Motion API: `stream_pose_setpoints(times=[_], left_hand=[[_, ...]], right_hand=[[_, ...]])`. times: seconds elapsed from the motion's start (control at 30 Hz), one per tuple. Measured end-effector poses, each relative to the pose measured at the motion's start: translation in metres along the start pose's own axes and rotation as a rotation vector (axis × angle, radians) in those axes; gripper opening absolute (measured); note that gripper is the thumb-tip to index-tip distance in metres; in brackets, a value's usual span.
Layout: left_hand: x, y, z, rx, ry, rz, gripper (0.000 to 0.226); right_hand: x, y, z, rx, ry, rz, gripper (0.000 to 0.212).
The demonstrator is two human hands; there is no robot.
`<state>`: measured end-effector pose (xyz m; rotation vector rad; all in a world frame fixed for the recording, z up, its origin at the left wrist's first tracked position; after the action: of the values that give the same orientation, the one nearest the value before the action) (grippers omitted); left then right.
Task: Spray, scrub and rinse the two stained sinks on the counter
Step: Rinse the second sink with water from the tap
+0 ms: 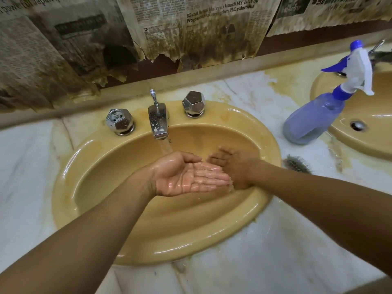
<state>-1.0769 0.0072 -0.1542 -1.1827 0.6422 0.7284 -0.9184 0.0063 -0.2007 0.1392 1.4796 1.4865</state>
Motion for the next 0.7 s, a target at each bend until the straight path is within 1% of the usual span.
stream_pose_setpoints(times=[0.07, 0.1, 0.13, 0.17, 0.2, 0.23, 0.3, 0.33, 0.37, 0.43, 0.47, 0.5, 0.53, 0.57, 0.63, 0.7], left_hand=[[-0.007, 0.026, 0.012, 0.004, -0.082, 0.128, 0.053], [-0.013, 0.041, 0.021, -0.023, -0.137, 0.187, 0.053], [-0.018, 0.053, 0.029, -0.07, -0.183, 0.229, 0.054], [-0.023, 0.063, 0.036, -0.116, -0.215, 0.26, 0.054], [-0.025, 0.07, 0.041, -0.154, -0.233, 0.28, 0.053], [-0.026, 0.074, 0.045, -0.17, -0.239, 0.292, 0.052], [-0.024, 0.072, 0.045, -0.146, -0.204, 0.283, 0.052], [-0.022, 0.067, 0.042, -0.118, -0.171, 0.256, 0.052], [-0.02, 0.062, 0.04, -0.088, -0.146, 0.227, 0.051], [-0.02, 0.055, 0.039, -0.042, -0.125, 0.19, 0.048], [-0.02, 0.053, 0.04, -0.034, -0.125, 0.19, 0.047], [-0.021, 0.054, 0.043, -0.033, -0.13, 0.202, 0.047], [-0.022, 0.057, 0.045, -0.033, -0.132, 0.221, 0.048], [-0.023, 0.061, 0.048, -0.031, -0.133, 0.236, 0.049], [-0.023, 0.065, 0.054, -0.04, -0.124, 0.239, 0.053], [-0.022, 0.052, 0.053, -0.106, -0.112, 0.161, 0.054]], right_hand=[[0.015, -0.01, -0.028, 0.215, -0.01, -0.086, 0.078], [0.015, -0.018, -0.047, 0.394, 0.012, -0.204, 0.079], [0.009, -0.022, -0.064, 0.566, 0.051, -0.362, 0.083], [-0.003, -0.023, -0.073, 0.688, 0.084, -0.497, 0.087], [-0.015, -0.022, -0.066, 0.702, 0.099, -0.551, 0.088], [-0.022, -0.022, -0.05, 0.64, 0.077, -0.519, 0.087], [-0.03, -0.016, -0.009, 0.347, -0.07, -0.295, 0.08], [-0.035, -0.011, 0.0, 0.275, -0.135, -0.261, 0.08], [-0.032, -0.015, -0.005, 0.289, -0.137, -0.29, 0.084], [-0.028, -0.021, -0.051, 0.562, -0.025, -0.44, 0.095], [-0.022, -0.027, -0.073, 0.648, 0.033, -0.478, 0.099], [-0.017, -0.032, -0.082, 0.686, 0.056, -0.447, 0.102], [-0.015, -0.032, -0.077, 0.674, 0.038, -0.402, 0.105], [-0.019, -0.028, -0.064, 0.614, -0.005, -0.376, 0.103], [-0.026, -0.019, -0.037, 0.425, -0.066, -0.335, 0.084], [-0.033, -0.007, -0.019, 0.366, -0.114, -0.335, 0.071]])
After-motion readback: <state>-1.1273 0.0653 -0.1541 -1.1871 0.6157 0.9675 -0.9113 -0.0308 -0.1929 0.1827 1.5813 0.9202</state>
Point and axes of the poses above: each hand's wrist, its own x-axis towards the middle knuckle, its own y-axis out of the back of the hand, z = x × y, the point moved 5 cm from there along x, towards the middle knuckle, and after that the axes turned 10 degrees about z, right-handed, at the moved point
